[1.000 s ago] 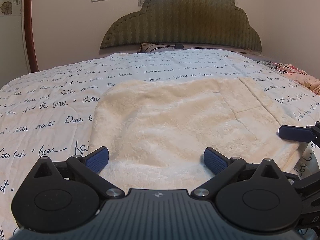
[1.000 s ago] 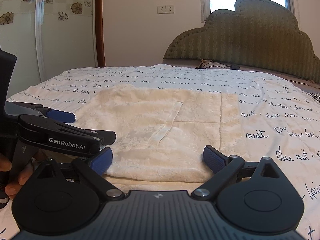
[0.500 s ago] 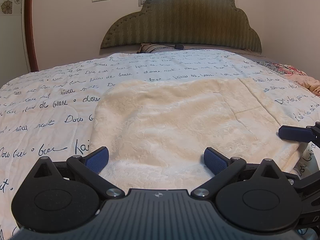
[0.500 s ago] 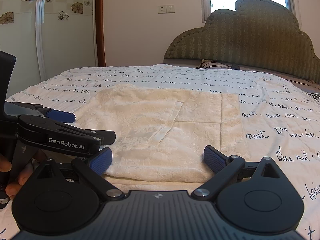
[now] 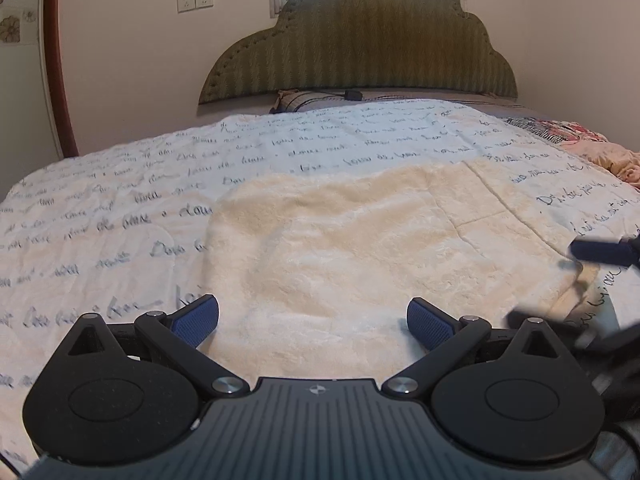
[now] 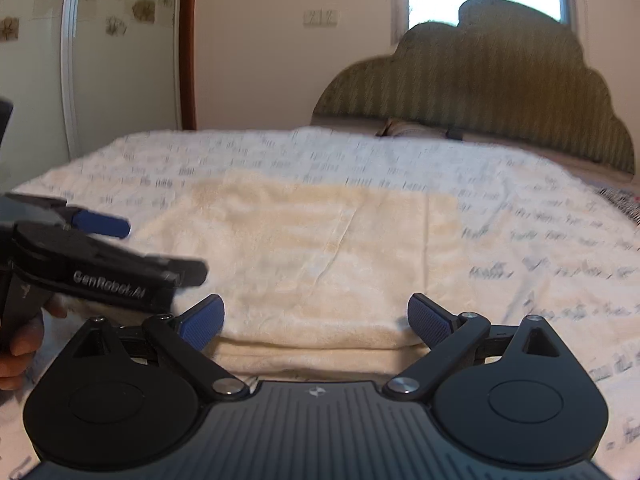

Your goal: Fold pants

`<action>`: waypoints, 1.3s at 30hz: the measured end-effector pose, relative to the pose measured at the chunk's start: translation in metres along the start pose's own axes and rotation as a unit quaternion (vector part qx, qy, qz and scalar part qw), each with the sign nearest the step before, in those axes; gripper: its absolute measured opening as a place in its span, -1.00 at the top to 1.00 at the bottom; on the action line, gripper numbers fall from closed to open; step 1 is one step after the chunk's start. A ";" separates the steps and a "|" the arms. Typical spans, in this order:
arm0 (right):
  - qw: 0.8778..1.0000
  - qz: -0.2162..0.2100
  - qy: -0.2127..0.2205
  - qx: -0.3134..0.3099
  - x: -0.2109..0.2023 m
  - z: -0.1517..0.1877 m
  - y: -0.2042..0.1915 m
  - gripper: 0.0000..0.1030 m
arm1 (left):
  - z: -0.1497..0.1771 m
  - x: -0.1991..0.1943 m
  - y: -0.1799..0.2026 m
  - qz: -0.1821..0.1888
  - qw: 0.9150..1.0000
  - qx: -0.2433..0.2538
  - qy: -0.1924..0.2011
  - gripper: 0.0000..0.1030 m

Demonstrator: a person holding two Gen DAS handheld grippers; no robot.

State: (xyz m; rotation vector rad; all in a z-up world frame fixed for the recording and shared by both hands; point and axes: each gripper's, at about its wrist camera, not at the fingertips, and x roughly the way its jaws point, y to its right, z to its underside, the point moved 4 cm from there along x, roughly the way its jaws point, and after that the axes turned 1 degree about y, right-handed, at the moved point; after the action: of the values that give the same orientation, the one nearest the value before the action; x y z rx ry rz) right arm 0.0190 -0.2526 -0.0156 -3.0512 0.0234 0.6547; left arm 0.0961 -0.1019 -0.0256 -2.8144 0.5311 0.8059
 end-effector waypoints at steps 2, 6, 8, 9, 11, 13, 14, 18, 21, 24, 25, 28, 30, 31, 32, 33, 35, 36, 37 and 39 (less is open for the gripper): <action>0.999 0.003 0.028 0.022 -0.014 -0.017 0.016 -0.92 | -0.009 -0.003 -0.018 0.003 1.000 -0.017 0.004 -0.99; 0.994 -0.034 -0.021 0.099 0.005 -0.045 0.069 -0.92 | -0.022 0.019 -0.064 0.082 0.989 -0.118 -0.043 -0.98; 0.989 -0.055 -0.042 0.131 0.025 -0.047 0.094 -0.92 | -0.023 0.036 -0.081 0.123 0.976 -0.162 -0.075 -0.98; 0.983 -0.069 -0.064 0.155 0.038 -0.044 0.106 -0.91 | -0.022 0.044 -0.086 0.134 0.972 -0.173 -0.089 -0.97; 0.970 -0.087 -0.099 0.204 0.061 -0.036 0.128 -0.91 | -0.020 0.057 -0.092 0.147 0.967 -0.175 -0.113 -0.95; 0.959 -0.110 -0.125 0.231 0.077 -0.028 0.140 -0.86 | -0.018 0.067 -0.094 0.168 0.962 -0.174 -0.125 -0.96; 0.955 -0.117 -0.135 0.236 0.083 -0.025 0.143 -0.81 | -0.018 0.072 -0.094 0.177 0.960 -0.175 -0.128 -0.97; 0.942 -0.151 -0.168 0.246 0.101 -0.013 0.142 0.02 | -0.019 0.085 -0.095 0.217 0.950 -0.188 -0.126 -0.97; 0.939 -0.168 -0.160 0.252 0.104 -0.012 0.141 0.14 | -0.020 0.093 -0.092 0.235 0.941 -0.214 -0.113 -0.90; 0.940 -0.169 -0.150 0.256 0.097 -0.013 0.141 0.33 | -0.022 0.094 -0.084 0.227 0.944 -0.215 -0.103 -0.42; 0.940 -0.168 -0.146 0.259 0.095 -0.014 0.142 0.39 | -0.022 0.094 -0.082 0.210 0.950 -0.205 -0.103 -0.27; 0.946 -0.158 -0.132 0.252 0.088 -0.017 0.136 0.48 | -0.022 0.090 -0.085 0.183 0.960 -0.192 -0.092 0.27; 0.949 -0.149 -0.122 0.250 0.084 -0.021 0.131 0.53 | -0.025 0.082 -0.087 0.182 0.962 -0.190 -0.074 0.59; 0.950 -0.147 -0.117 0.249 0.081 -0.024 0.128 0.60 | -0.027 0.077 -0.087 0.183 0.963 -0.187 -0.066 0.65; 0.951 -0.149 -0.110 0.249 0.078 -0.028 0.124 0.60 | -0.029 0.072 -0.087 0.184 0.964 -0.184 -0.058 0.72; 0.953 -0.149 -0.102 0.244 0.075 -0.034 0.120 0.62 | -0.031 0.065 -0.087 0.184 0.965 -0.180 -0.049 0.75; 0.959 -0.149 -0.088 0.225 0.066 -0.047 0.108 0.62 | -0.038 0.053 -0.086 0.184 0.968 -0.169 -0.032 0.77; 0.961 -0.152 -0.081 0.217 0.063 -0.056 0.101 0.63 | -0.041 0.048 -0.087 0.183 0.969 -0.163 -0.025 0.77; 0.963 -0.157 -0.074 0.209 0.060 -0.064 0.096 0.63 | -0.044 0.042 -0.088 0.180 0.971 -0.156 -0.016 0.77; 0.965 -0.168 -0.062 0.191 0.058 -0.079 0.082 0.63 | -0.053 0.030 -0.094 0.161 0.978 -0.135 0.008 0.77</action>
State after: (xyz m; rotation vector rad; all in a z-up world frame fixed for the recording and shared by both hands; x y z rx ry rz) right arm 0.1027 -0.3369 0.0318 -2.5542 -0.3237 0.7150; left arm 0.1813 -0.0372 0.0088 -3.0259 0.9662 0.9801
